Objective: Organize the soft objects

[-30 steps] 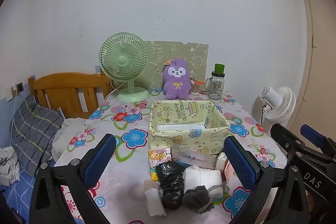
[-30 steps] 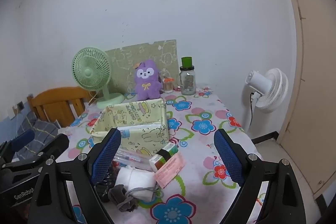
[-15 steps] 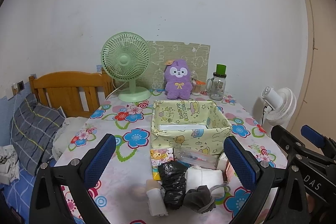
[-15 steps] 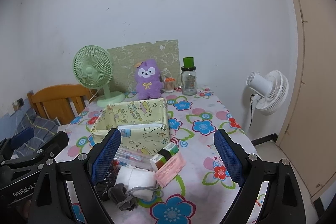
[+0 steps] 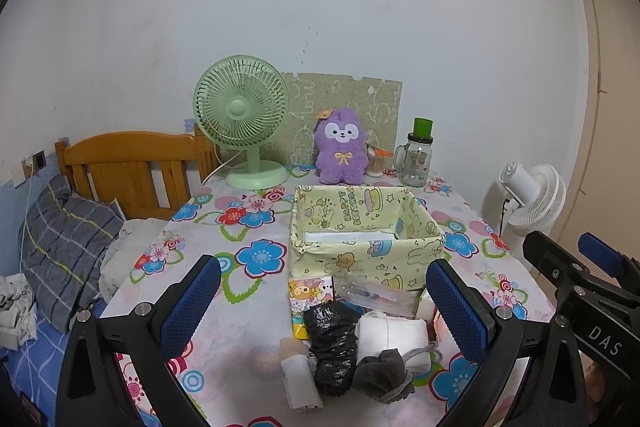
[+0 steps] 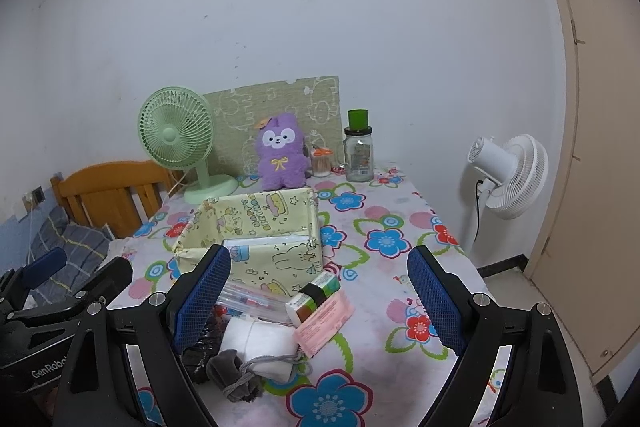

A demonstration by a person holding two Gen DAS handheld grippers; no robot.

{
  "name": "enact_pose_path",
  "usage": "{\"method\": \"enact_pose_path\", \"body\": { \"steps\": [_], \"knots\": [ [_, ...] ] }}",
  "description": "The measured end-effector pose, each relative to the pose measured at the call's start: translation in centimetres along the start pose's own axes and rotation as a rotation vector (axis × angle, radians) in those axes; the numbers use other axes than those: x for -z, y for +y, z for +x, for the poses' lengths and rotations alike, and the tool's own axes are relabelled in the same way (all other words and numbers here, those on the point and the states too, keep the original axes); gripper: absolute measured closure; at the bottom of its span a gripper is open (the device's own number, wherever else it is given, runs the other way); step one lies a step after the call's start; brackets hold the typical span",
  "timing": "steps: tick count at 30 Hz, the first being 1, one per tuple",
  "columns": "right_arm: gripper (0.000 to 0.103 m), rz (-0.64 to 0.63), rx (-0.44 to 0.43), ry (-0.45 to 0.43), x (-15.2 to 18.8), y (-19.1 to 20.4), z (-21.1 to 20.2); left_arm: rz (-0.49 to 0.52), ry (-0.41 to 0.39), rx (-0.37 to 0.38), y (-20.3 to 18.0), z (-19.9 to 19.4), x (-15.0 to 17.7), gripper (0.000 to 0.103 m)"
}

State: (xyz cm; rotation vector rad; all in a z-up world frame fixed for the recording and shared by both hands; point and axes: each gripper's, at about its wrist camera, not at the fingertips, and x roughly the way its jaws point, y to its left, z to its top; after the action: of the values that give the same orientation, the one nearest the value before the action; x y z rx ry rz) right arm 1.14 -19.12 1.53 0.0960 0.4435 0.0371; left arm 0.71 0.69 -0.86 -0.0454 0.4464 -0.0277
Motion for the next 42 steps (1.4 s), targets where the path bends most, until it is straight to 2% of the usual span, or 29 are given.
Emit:
{"method": "enact_pose_path", "body": {
  "steps": [31,42],
  "knots": [
    [0.012,0.013,0.001,0.022,0.2,0.2,1.2,-0.013,0.040,0.005,0.1,1.9,0.2,0.001],
    [0.012,0.010,0.012,0.056,0.8,0.6,3.9,-0.011,0.111,-0.003,0.2,4.8,1.3,0.003]
  ]
}}
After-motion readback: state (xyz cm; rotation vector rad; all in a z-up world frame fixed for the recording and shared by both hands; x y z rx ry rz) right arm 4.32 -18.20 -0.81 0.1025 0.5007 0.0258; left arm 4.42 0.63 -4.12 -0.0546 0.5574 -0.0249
